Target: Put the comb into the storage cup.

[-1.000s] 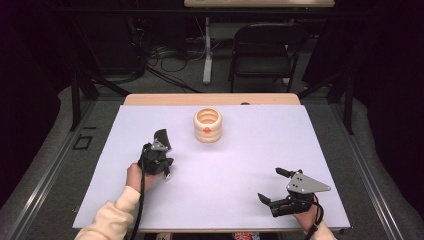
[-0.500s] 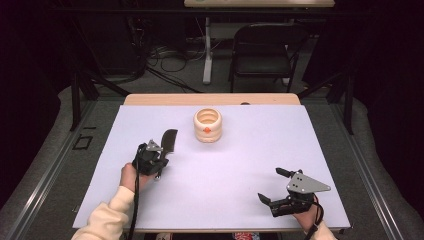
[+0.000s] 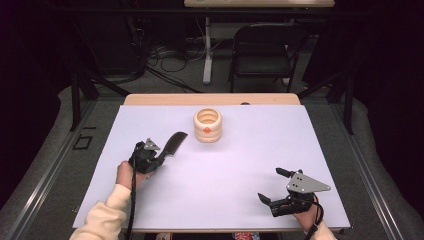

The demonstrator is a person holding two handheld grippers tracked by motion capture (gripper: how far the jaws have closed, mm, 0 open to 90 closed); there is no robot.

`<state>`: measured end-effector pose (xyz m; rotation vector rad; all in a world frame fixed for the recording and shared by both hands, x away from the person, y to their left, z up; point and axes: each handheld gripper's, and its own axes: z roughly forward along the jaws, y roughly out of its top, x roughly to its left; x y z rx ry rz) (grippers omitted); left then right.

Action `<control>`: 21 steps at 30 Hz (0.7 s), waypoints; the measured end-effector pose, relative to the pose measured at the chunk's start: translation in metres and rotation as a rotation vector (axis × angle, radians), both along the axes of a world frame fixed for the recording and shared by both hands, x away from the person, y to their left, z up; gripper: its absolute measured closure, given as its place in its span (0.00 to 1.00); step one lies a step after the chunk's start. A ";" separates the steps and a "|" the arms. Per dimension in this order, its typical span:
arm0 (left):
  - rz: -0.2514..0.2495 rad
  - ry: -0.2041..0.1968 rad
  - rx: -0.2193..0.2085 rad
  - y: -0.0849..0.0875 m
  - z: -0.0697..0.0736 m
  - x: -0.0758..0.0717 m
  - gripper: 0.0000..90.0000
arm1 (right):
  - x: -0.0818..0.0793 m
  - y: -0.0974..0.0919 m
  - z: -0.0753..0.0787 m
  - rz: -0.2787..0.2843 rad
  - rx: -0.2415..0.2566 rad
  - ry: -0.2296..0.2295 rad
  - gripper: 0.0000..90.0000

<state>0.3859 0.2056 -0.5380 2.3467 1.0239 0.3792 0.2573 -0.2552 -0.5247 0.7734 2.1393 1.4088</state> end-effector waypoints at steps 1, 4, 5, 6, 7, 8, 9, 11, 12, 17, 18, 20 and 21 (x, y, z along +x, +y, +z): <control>0.002 -0.001 0.002 0.001 0.000 0.000 1.00 | 0.000 0.000 0.000 0.000 0.000 0.000 0.00; 0.011 0.001 -0.006 0.003 0.000 0.002 1.00 | 0.000 0.000 0.000 0.002 -0.003 0.000 0.00; 0.014 0.000 -0.008 0.004 0.000 0.002 1.00 | 0.000 0.000 0.000 0.002 -0.004 0.000 0.00; 0.014 -0.001 -0.004 0.004 0.000 0.003 1.00 | 0.000 0.000 0.000 0.001 -0.003 0.001 0.00; 0.016 0.002 -0.007 0.005 0.000 0.003 1.00 | 0.000 0.000 0.000 0.000 -0.002 0.002 0.00; 0.017 -0.001 -0.007 0.005 0.000 0.004 1.00 | 0.000 0.000 0.000 0.001 -0.003 0.002 0.00; 0.019 -0.002 -0.005 0.005 -0.001 0.004 1.00 | 0.000 0.000 0.000 0.001 -0.003 0.002 0.00; 0.021 -0.003 -0.001 0.006 -0.001 0.005 1.00 | 0.000 0.000 0.000 0.001 -0.003 0.001 0.00; 0.021 -0.002 0.001 0.007 0.000 0.005 1.00 | 0.000 0.000 0.000 0.001 -0.004 0.001 0.00; 0.030 -0.004 0.000 0.009 -0.001 0.006 1.00 | 0.000 0.000 0.000 0.003 -0.004 0.001 0.00; 0.031 -0.004 0.000 0.009 -0.001 0.006 1.00 | 0.000 0.000 0.000 0.002 -0.005 0.001 0.00; 0.027 0.000 -0.005 0.009 -0.001 0.006 1.00 | 0.000 0.000 0.000 0.003 -0.005 0.001 0.00; 0.027 0.003 -0.005 0.009 -0.001 0.006 1.00 | 0.000 0.000 0.000 0.004 -0.006 0.003 0.00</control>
